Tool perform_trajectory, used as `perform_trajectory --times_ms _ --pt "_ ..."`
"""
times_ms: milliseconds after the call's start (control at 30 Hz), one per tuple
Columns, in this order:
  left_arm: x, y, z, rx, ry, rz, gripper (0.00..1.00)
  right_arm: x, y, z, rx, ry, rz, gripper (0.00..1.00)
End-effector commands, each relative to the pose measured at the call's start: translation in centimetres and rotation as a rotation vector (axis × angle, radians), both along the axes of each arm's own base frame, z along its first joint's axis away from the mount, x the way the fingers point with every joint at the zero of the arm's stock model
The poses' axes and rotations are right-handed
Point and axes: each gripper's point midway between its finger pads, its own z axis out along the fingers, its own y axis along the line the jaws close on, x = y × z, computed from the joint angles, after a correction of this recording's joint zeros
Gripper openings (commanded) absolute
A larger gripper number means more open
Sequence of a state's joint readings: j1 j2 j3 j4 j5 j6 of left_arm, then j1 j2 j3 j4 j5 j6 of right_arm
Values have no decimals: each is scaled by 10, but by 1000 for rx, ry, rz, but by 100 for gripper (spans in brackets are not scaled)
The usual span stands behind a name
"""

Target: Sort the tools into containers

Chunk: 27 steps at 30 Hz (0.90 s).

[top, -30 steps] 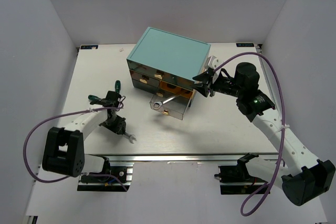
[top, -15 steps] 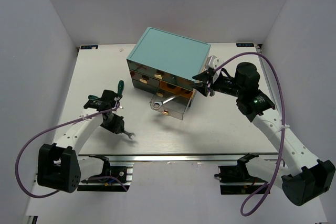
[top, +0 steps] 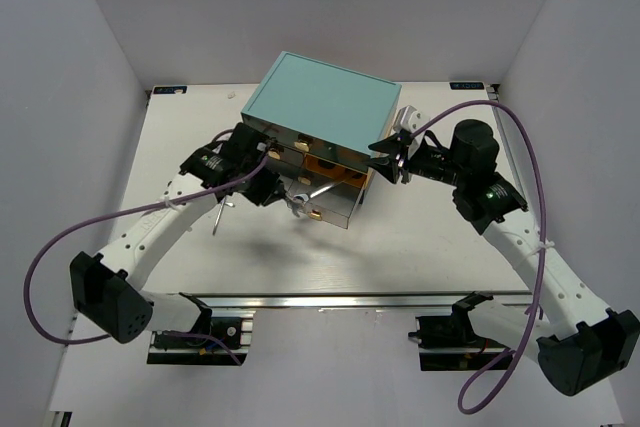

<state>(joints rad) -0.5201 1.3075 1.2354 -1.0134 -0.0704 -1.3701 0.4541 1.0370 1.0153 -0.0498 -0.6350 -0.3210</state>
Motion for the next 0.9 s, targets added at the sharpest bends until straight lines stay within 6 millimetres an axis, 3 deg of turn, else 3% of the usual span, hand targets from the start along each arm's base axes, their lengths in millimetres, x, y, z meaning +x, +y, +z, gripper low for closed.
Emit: perform_trajectory --times_ms 0,300,567,867 --pt "9 -28 32 -24 -104 -44 0 -1 -4 11 25 -45 -14 42" --pt "25 -70 48 11 -274 -139 0 2 -12 11 24 -55 -40 42" --pt "57 -81 58 50 -395 -54 0 -1 -15 11 22 -62 -45 42" --pt "66 -109 31 108 -367 -46 0 -1 -24 8 10 -74 -71 42"
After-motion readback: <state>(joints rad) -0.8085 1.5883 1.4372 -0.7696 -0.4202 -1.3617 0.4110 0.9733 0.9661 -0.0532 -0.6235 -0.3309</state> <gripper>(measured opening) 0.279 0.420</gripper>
